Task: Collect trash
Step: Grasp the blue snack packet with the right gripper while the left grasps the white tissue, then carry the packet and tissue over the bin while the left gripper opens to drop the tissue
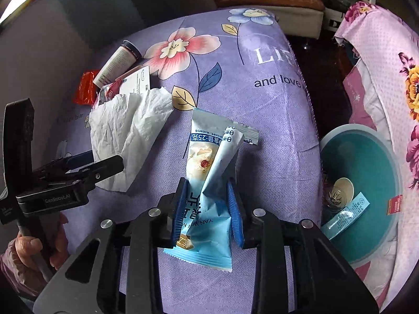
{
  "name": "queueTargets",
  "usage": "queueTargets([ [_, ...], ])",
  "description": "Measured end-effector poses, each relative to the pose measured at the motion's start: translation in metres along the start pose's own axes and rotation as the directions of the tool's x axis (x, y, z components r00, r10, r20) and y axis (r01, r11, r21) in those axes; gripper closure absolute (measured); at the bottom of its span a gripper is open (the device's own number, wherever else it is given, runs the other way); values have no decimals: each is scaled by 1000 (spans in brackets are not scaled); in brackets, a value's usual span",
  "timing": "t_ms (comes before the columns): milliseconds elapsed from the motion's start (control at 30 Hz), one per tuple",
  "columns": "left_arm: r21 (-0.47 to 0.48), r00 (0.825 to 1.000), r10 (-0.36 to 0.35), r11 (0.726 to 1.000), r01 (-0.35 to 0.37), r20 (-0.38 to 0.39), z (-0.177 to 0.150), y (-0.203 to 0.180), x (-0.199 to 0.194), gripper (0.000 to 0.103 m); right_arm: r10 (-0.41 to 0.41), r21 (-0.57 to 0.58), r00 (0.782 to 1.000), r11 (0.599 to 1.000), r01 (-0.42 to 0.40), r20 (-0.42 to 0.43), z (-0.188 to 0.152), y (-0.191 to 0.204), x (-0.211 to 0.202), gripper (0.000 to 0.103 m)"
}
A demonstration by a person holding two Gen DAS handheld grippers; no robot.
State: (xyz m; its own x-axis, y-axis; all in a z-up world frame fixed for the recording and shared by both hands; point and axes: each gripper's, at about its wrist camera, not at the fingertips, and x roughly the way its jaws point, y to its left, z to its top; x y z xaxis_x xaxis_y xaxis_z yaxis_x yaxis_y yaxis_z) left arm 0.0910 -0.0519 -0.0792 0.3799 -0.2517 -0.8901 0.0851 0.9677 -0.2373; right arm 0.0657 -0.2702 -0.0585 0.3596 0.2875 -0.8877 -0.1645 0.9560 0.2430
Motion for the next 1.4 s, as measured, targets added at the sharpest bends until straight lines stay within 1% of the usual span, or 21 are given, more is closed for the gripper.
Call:
queueTargets([
  [67,15,999,45,999,-45,2,-1,-9,4,11,7,10,1000,1000,-7,1,-1,-3,0,74],
  [233,35,996,88,995,-89,7,2,-27,13,11,28,29,1000,999,-28,3,-5,-10,1,74],
  [300,49,994,107,993,-107,18,2,-34,14,19,36,42,999,998,-36,7,-6,-14,0,74],
  [367,82,990,135,987,-137,31,1,-43,14,43,41,57,999,998,-41,9,-7,-19,0,74],
  [400,92,989,143,985,-145,36,0,-46,14,49,42,62,999,997,-43,9,-8,-21,0,74],
  [467,106,990,137,984,-141,40,0,-51,14,74,43,71,999,997,-43,11,-9,-25,-1,74],
  [500,110,991,129,985,-133,40,0,-53,14,79,43,75,999,996,-43,12,-9,-27,-1,74],
  [567,114,993,110,987,-114,40,-2,-53,12,93,41,82,999,996,-42,15,-10,-30,-1,74],
  [633,119,995,89,988,-94,45,-3,-53,9,96,37,84,999,996,-39,22,-11,-32,-3,74],
  [733,118,998,36,992,-41,47,-5,-47,0,96,34,87,999,996,-37,38,-10,-34,-6,74],
  [800,119,999,16,993,-22,50,-7,-43,-7,96,36,91,998,995,-40,48,-9,-34,-9,74],
  [967,132,1000,-10,991,7,23,-12,-38,-12,96,45,90,997,995,-49,55,-8,-31,-10,74],
  [1100,120,999,-31,992,29,13,-13,-37,-15,96,46,87,997,995,-51,67,-7,-27,-14,75],
  [1200,121,999,-43,992,39,28,-11,-39,-22,96,38,87,996,995,-46,86,-6,-27,-21,75],
  [1400,147,994,-90,986,80,59,-6,-54,-42,96,29,99,991,994,-43,133,-4,-32,-38,75],
])
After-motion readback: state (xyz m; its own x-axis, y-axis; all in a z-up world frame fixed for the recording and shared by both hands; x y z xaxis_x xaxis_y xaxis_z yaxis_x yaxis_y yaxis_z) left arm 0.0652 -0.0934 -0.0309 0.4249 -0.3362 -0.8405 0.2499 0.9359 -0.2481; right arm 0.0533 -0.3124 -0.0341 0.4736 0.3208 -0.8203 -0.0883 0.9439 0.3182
